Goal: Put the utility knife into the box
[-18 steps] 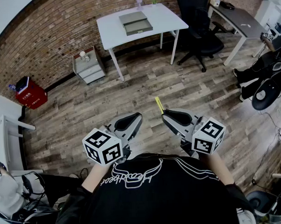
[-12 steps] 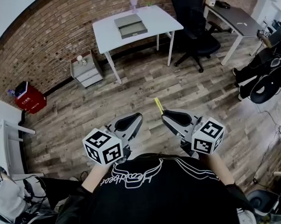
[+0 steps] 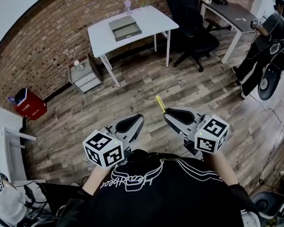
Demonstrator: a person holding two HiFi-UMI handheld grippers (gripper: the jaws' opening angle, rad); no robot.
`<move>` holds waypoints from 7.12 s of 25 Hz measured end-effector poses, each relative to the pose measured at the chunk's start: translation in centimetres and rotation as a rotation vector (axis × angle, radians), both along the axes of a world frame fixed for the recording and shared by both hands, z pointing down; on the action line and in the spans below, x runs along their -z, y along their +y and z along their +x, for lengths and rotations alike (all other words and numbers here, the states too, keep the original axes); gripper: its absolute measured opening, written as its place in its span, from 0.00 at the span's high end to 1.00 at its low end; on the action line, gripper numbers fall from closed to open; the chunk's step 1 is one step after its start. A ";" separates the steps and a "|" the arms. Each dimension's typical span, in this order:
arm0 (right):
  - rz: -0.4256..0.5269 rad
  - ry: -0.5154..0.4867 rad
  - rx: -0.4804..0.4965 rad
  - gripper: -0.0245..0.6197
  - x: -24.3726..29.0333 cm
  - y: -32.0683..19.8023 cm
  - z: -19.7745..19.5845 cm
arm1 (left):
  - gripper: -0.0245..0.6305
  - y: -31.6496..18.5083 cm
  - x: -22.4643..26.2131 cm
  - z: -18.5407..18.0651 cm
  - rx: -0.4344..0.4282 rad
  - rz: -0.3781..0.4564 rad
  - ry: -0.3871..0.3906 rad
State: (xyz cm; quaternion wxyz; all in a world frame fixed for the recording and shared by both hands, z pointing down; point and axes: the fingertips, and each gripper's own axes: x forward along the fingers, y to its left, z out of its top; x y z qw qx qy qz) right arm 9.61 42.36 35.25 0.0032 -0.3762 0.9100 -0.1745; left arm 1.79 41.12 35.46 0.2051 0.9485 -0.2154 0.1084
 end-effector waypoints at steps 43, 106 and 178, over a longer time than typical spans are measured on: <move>-0.181 0.120 -0.041 0.86 -5.3 -42.8 -4.0 | 0.90 -44.0 -4.6 -6.2 0.046 -0.139 0.050; -0.478 0.790 0.333 0.85 -26.1 -83.0 -0.7 | 0.90 -78.3 -11.3 -5.0 0.374 -0.245 0.038; -0.115 0.057 0.044 0.96 -3.7 -71.2 -8.4 | 0.90 -70.5 -3.5 -7.0 0.053 -0.152 0.106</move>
